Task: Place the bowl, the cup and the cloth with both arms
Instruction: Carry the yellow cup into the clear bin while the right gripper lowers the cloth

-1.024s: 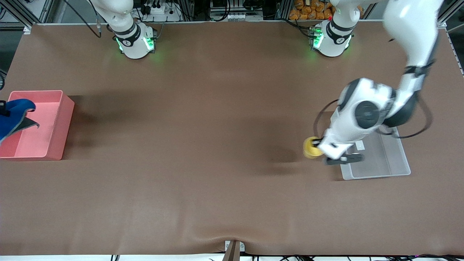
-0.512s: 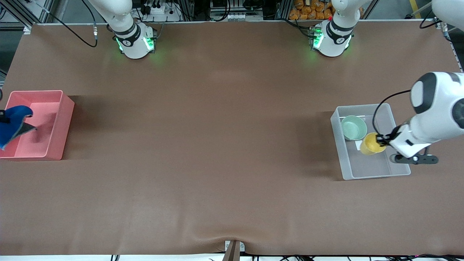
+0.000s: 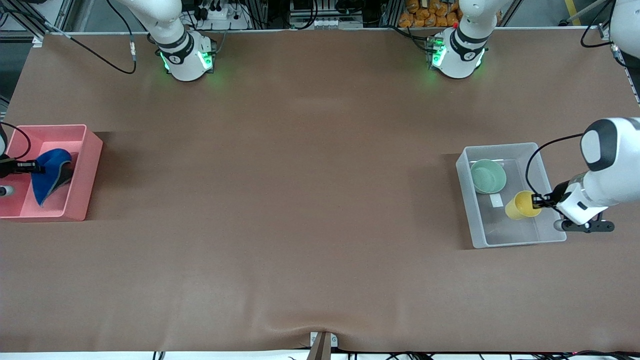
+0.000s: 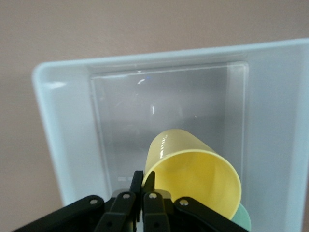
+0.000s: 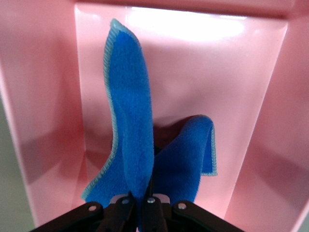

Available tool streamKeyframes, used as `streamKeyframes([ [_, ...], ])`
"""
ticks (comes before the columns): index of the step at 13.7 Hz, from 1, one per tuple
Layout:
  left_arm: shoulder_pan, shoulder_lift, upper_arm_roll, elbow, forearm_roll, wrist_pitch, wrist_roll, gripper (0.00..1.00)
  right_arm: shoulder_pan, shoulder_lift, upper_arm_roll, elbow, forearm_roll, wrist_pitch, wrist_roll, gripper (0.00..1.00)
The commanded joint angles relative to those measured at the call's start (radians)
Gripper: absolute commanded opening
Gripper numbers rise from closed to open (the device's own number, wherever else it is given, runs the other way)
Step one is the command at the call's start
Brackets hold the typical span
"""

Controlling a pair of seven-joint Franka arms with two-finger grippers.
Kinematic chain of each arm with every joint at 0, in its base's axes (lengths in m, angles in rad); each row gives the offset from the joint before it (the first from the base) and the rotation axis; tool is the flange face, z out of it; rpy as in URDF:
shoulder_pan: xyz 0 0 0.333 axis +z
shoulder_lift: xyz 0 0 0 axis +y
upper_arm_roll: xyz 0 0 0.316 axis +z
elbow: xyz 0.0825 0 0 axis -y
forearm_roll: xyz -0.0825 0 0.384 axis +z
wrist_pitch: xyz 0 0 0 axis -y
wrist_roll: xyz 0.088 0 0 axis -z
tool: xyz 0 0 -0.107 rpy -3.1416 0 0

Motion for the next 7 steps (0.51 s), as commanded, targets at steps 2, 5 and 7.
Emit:
streamKeyframes([
  [2, 0.002, 0.051, -0.009, 0.006, 0.003, 0.03, 0.014, 0.1, -0.034, 0.05, 0.021, 0.028, -0.018, 0.014, -0.009, 0.0],
  [5, 0.0, 0.056, -0.009, 0.012, 0.003, 0.036, 0.011, 1.0, -0.039, 0.063, 0.022, 0.028, -0.019, 0.023, -0.017, 0.58],
  [7, -0.001, 0.018, -0.014, 0.013, 0.003, 0.022, 0.002, 1.0, -0.023, 0.049, 0.022, 0.038, -0.019, 0.017, -0.02, 1.0],
])
